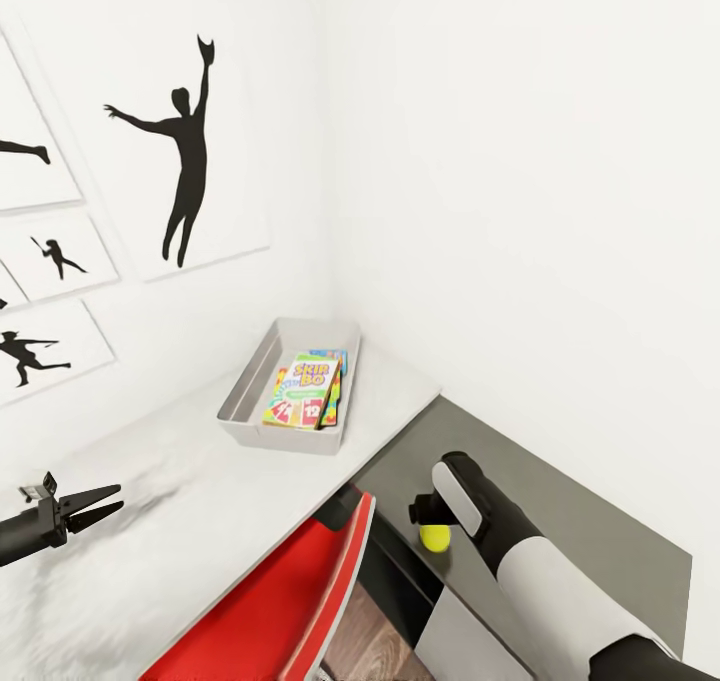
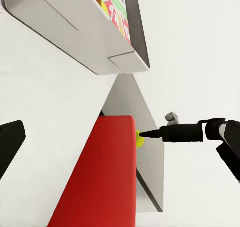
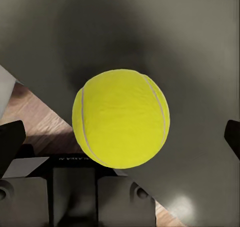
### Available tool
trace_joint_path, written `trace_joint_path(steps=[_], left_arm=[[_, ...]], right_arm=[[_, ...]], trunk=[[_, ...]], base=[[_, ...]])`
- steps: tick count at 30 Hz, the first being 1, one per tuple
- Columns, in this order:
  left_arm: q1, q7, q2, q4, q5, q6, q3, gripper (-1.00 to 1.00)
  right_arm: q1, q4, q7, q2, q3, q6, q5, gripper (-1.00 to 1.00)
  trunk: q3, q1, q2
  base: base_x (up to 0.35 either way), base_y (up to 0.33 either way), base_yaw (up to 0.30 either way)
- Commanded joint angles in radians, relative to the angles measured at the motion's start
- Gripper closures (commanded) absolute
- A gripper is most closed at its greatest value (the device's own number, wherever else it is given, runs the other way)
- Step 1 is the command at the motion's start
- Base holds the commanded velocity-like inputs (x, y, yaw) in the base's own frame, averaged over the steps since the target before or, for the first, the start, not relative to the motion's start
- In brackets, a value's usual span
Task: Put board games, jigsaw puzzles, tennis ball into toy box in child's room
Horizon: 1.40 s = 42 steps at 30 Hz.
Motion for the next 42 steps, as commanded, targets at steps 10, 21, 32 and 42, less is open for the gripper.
trace_joint_path(steps=[10, 21, 32, 42], left_arm=[[-0.002, -0.002, 0.001, 0.001, 0.009, 0.008, -0.007, -1.0], [-0.002, -0.002, 0.001, 0.001, 0.009, 0.006, -0.007, -1.0], [-0.002, -0.002, 0.001, 0.001, 0.009, 0.005, -0.007, -1.0], [-0.002, -0.002, 0.001, 0.001, 0.009, 0.004, -0.007, -1.0]], right_arm=[[-0.002, -0.002, -0.01, -0.008, 0.002, 0.001, -0.011, -1.0], [-0.002, -0.004, -0.01, -0.008, 0.0, 0.001, -0.011, -1.0], [-0.002, -0.004, -0.01, -0.008, -0.004, 0.001, -0.011, -1.0], [-0.002, -0.004, -0.009, -0.008, -0.005, 0.001, -0.011, -1.0]], trunk=[[-0.018, 0.001, -0.002], [-0.024, 0.001, -0.002], [-0.033, 0.001, -0.002], [-0.037, 0.001, -0.002]], base=[[0.0, 0.0, 0.0], [0.0, 0.0, 0.0], [0.0, 0.0, 0.0], [0.0, 0.0, 0.0]])
